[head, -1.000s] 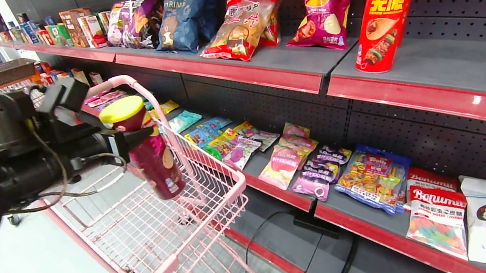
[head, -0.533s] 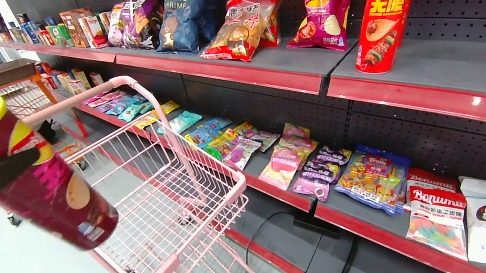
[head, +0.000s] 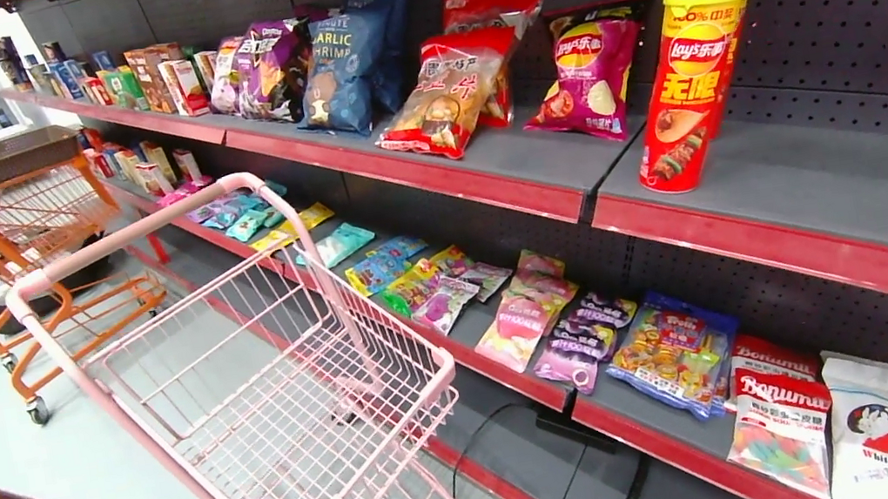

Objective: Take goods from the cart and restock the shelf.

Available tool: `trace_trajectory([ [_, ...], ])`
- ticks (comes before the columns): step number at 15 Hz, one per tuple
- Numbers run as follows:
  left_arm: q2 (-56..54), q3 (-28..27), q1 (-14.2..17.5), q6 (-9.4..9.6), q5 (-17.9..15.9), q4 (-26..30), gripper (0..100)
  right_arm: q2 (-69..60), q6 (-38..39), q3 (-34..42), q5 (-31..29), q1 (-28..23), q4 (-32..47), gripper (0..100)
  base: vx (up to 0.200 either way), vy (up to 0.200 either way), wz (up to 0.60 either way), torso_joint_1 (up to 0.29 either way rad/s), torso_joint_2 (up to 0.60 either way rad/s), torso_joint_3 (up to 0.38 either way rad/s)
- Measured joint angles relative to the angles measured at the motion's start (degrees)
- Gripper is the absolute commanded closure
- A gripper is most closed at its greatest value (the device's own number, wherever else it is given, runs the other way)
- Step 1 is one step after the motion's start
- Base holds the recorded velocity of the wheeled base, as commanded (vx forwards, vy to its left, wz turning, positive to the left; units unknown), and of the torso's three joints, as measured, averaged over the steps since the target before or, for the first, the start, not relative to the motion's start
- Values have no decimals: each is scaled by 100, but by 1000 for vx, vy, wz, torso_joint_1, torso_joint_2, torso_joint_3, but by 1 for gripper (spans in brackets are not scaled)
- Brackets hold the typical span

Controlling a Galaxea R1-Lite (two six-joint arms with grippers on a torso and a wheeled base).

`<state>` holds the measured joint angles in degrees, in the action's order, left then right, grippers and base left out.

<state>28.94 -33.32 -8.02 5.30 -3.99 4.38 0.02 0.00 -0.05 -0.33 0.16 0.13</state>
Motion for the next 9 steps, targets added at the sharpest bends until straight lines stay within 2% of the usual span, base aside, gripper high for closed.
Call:
trace_trajectory([
  [2,-141,-30,4,6,46,-6,100,0,0,0,-2,-2,5,0,0,0,0,232,-576,-356],
  [5,-310,-37,1,118,49,7,100,0,0,0,-2,-2,7,0,0,0,0,243,-596,-352],
  [6,-351,-50,1,167,49,5,100,0,5,0,-2,-2,-2,0,0,0,-600,154,-408,-203],
  [9,-413,-61,-2,362,38,9,100,0,11,0,0,5,5,0,0,0,-600,38,-84,-53],
])
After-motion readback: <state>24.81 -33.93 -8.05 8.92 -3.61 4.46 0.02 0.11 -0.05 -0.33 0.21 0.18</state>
